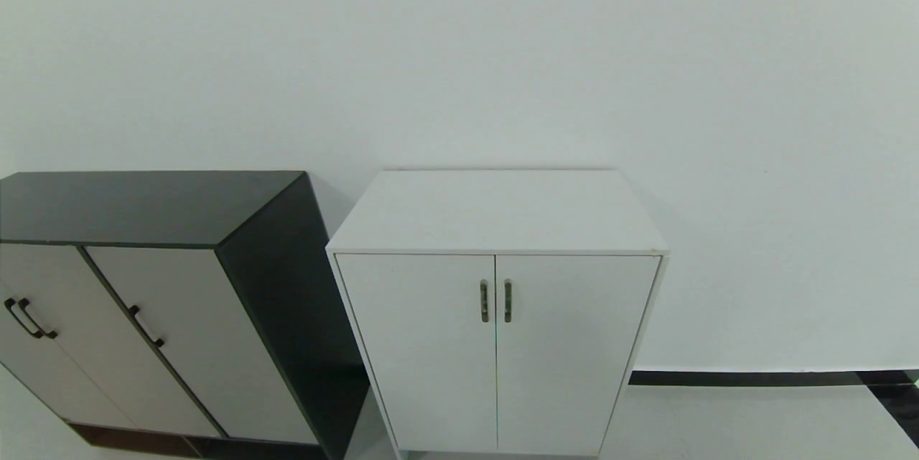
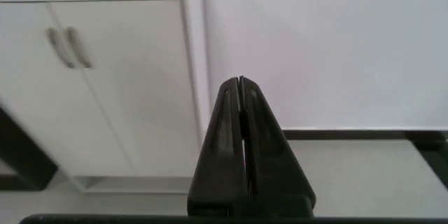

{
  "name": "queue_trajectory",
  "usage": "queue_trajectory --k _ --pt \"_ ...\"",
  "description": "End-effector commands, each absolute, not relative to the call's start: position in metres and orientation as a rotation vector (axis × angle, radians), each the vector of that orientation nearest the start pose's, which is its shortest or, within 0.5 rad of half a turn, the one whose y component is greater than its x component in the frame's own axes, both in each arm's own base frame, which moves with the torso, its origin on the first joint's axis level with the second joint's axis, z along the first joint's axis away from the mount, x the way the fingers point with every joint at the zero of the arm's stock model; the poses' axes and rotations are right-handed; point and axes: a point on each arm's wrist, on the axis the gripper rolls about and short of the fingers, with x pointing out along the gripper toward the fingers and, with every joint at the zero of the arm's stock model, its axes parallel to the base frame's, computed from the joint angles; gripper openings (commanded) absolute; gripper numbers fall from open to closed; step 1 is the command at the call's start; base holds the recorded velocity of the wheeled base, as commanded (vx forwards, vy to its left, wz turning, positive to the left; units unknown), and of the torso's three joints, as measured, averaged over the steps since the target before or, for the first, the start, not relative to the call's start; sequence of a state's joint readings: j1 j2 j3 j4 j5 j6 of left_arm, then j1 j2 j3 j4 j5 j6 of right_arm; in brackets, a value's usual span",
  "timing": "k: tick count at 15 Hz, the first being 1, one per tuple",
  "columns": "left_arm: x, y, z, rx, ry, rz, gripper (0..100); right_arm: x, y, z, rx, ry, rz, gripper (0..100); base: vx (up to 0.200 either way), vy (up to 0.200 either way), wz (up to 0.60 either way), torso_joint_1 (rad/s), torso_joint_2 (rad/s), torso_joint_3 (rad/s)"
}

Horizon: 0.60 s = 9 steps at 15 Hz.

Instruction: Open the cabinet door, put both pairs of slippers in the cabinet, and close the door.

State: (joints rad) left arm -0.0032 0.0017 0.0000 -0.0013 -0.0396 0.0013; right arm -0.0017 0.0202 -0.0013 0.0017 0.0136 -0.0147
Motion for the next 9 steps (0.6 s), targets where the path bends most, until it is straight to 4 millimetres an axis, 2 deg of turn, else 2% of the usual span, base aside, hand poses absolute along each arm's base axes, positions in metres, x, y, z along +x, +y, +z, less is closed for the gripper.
queue_trajectory --k 1,9 --pt "-0.0227 -0.0008 0.0757 0.0 0.0 -0.043 0 -0.0228 0.0003 0.0752 -0.02 0.003 0.018 0 0.0 0.0 0.0 0.0 0.0 0.0" --pt "-0.0227 -0.0008 0.0757 0.0 0.0 -0.041 0 -0.0228 0.0003 0.0753 -0.015 0.001 0.018 0 0.0 0.0 0.0 0.0 0.0 0.0"
